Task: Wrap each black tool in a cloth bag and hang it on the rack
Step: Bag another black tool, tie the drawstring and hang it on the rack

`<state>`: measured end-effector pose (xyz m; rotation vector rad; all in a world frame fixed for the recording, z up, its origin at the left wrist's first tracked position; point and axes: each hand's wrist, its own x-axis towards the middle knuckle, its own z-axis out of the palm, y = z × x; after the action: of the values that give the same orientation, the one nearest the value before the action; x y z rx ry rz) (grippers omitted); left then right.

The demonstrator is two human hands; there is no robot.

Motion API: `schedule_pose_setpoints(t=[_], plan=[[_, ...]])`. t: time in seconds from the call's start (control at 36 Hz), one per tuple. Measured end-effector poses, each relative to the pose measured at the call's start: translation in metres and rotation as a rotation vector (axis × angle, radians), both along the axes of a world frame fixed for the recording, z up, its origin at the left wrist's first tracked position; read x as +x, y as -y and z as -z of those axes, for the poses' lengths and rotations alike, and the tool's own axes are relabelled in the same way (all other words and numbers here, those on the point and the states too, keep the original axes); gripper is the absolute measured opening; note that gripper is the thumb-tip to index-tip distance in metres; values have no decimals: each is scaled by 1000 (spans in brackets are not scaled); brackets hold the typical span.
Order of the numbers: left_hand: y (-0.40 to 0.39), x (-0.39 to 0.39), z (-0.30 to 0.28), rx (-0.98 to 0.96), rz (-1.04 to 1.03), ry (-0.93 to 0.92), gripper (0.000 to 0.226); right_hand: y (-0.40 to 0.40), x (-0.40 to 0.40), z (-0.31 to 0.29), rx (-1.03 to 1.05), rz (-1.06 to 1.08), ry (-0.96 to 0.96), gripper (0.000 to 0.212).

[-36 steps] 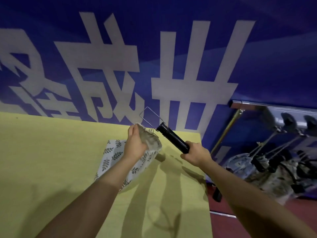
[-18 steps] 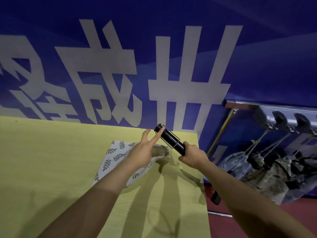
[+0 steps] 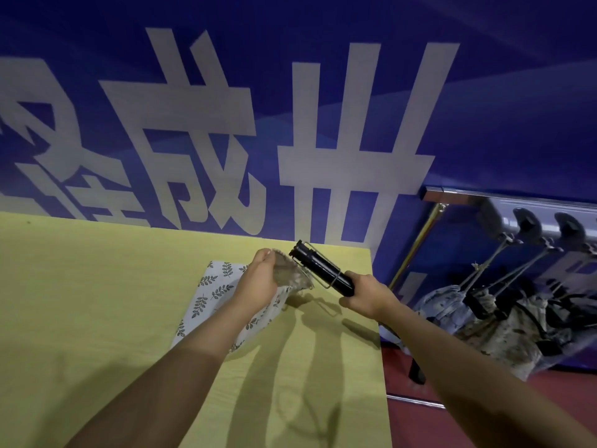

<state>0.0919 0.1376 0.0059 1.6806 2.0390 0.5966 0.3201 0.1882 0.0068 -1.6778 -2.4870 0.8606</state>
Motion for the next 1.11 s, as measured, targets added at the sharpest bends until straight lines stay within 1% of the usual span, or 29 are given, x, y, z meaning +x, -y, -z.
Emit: schedule_pose_setpoints(t=[0.06,0.11,0.22,0.31,0.39,0.47,0.56,0.64,0.67,0.72,0.81,0.86,0.89,0.94,1.0,1.06,1.11], plan=[[0,2,-3,-9,-17,99,63,1,-3,1,7,-60,54,38],[0,3,-6,-17,15,122,65,1,-7,3,30,-123,133,36],[4,3,-7,-39,97,85,70,-2,-18,2,110,-220,315,36],[8,-1,-7,-45,117,57,70,-7,-28,1,170,-250,390,36],[12,-4,-10,-23,100,-63,71,-14,-36,-1,208,-292,433,34],[13,-7,-10,8,89,-158,74,-17,-43,-2,300,-370,516,32],[11,-7,-11,-3,117,-146,77,-19,-52,0,392,-425,579,27],[9,0,-10,-33,180,-96,72,-21,-63,-1,488,-482,601,25],[8,2,-9,-37,197,-115,70,-22,-67,-3,519,-503,599,27],[6,3,-6,-11,204,-210,66,-22,-75,-8,591,-548,590,28],[2,1,-5,-6,194,-323,60,-23,-83,-15,725,-611,554,23],[-2,0,-6,8,165,-364,49,-23,-86,-18,816,-638,548,16],[-4,0,-6,17,144,-389,43,-25,-87,-17,882,-637,528,16],[-9,-1,-7,19,108,-452,39,-29,-88,-16,955,-645,452,21],[-13,-2,-6,11,77,-504,41,-32,-90,-15,1016,-616,363,21],[-16,-3,-4,6,39,-512,42,-34,-91,-17,1079,-575,241,24],[-19,-6,-3,14,-4,-482,40,-36,-90,-17,1102,-563,116,26]])
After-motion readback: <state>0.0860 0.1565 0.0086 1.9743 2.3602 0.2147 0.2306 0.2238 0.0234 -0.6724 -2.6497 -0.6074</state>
